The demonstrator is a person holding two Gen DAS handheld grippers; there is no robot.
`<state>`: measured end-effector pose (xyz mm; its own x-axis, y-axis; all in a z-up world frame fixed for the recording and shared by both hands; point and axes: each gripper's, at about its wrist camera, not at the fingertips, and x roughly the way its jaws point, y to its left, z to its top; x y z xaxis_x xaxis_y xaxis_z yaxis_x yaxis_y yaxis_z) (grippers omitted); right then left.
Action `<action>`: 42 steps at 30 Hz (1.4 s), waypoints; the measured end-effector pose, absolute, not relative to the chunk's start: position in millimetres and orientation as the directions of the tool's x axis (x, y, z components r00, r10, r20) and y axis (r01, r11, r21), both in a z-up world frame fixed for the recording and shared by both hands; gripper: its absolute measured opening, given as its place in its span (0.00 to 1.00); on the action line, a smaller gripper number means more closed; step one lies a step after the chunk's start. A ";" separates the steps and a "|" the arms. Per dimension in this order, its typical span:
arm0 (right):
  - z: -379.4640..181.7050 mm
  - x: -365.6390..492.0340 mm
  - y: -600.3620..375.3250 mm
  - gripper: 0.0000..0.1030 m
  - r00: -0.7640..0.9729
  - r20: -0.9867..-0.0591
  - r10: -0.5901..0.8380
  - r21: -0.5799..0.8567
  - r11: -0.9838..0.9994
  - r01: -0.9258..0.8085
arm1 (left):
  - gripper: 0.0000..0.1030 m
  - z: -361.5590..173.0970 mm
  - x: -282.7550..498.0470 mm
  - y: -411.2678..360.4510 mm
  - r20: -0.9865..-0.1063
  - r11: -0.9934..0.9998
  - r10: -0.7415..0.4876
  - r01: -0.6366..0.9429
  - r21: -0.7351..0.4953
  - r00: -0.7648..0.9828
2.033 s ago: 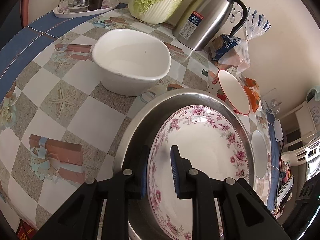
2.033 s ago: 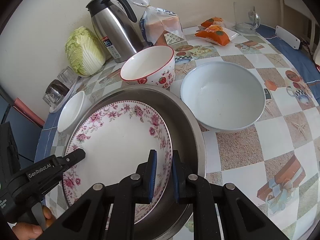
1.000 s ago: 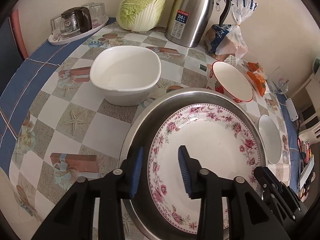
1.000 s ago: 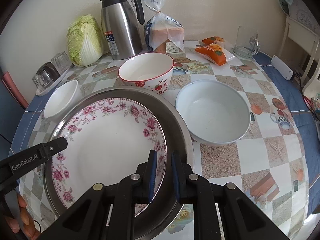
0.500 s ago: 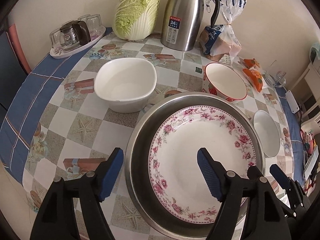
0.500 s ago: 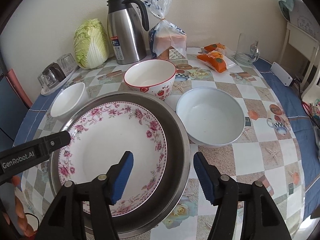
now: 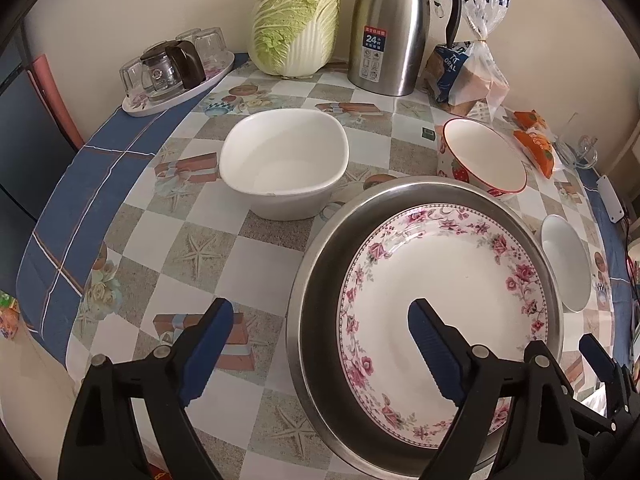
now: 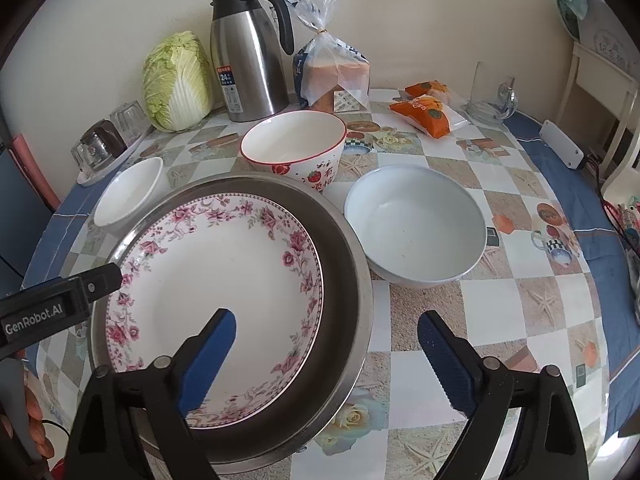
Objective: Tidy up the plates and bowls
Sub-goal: 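Move both grippers toward the red-rimmed floral bowl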
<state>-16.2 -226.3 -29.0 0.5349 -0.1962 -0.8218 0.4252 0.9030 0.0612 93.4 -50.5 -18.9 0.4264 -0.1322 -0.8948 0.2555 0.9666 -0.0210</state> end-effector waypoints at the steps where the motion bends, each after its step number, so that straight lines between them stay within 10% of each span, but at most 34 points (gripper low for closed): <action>1: -29.1 -16.5 -226.8 0.93 0.535 -0.822 -0.197 0.062 0.902 0.427 | 0.87 -19.5 93.6 -49.8 -0.895 0.968 -0.129 0.252 -0.020 0.426; 42: 11.0 64.6 -287.3 1.00 0.477 -0.871 -0.119 0.044 0.948 0.316 | 0.97 16.0 188.2 -107.4 -0.866 0.880 -0.254 0.475 -0.022 0.430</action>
